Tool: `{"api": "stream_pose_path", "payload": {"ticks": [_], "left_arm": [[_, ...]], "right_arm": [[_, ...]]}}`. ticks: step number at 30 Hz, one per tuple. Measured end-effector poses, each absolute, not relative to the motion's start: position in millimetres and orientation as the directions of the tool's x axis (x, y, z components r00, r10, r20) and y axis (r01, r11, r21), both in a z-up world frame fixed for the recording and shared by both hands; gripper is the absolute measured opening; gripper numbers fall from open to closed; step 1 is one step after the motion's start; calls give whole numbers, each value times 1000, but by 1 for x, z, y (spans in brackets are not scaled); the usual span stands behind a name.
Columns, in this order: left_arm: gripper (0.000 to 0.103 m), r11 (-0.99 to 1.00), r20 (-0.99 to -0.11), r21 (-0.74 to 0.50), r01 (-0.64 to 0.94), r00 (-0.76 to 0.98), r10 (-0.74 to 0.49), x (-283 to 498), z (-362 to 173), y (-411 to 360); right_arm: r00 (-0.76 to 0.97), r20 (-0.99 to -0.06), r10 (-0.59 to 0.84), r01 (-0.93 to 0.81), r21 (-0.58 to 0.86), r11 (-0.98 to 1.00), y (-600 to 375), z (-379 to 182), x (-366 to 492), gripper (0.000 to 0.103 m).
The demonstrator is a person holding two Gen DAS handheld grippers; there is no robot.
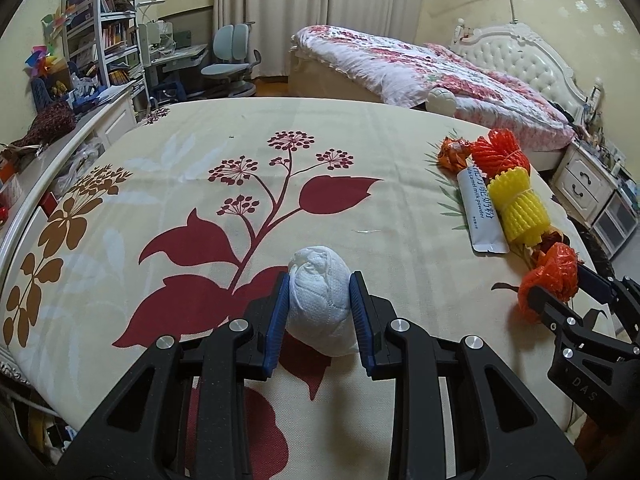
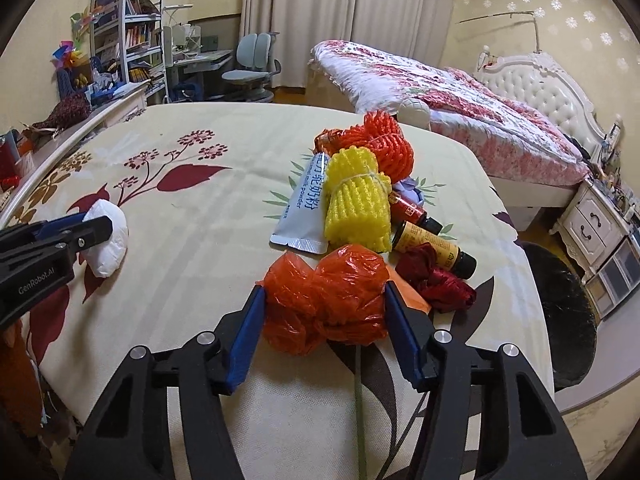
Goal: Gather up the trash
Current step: 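Carry the bag in the right gripper and tissue ball in the left over the bin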
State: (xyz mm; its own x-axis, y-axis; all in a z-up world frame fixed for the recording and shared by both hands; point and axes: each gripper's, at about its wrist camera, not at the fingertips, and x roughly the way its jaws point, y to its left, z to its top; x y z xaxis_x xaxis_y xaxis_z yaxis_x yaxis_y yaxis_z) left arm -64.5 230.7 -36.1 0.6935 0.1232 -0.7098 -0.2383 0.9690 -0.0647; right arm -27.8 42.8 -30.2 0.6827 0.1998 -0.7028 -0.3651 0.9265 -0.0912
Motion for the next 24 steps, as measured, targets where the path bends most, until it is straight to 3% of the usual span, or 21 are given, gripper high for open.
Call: {"api": "stream_pose_path", "payload": {"ticks": [9, 24], "left_arm": [[30, 975, -701, -65, -213, 705, 108, -59, -31, 217], [30, 989, -685, -76, -123, 727, 38, -50, -25, 178]], "right_arm": [[709, -661, 243, -330, -7, 944, 14, -5, -26, 58], [756, -642, 128, -185, -21, 983, -46, 7, -13, 58]]}}
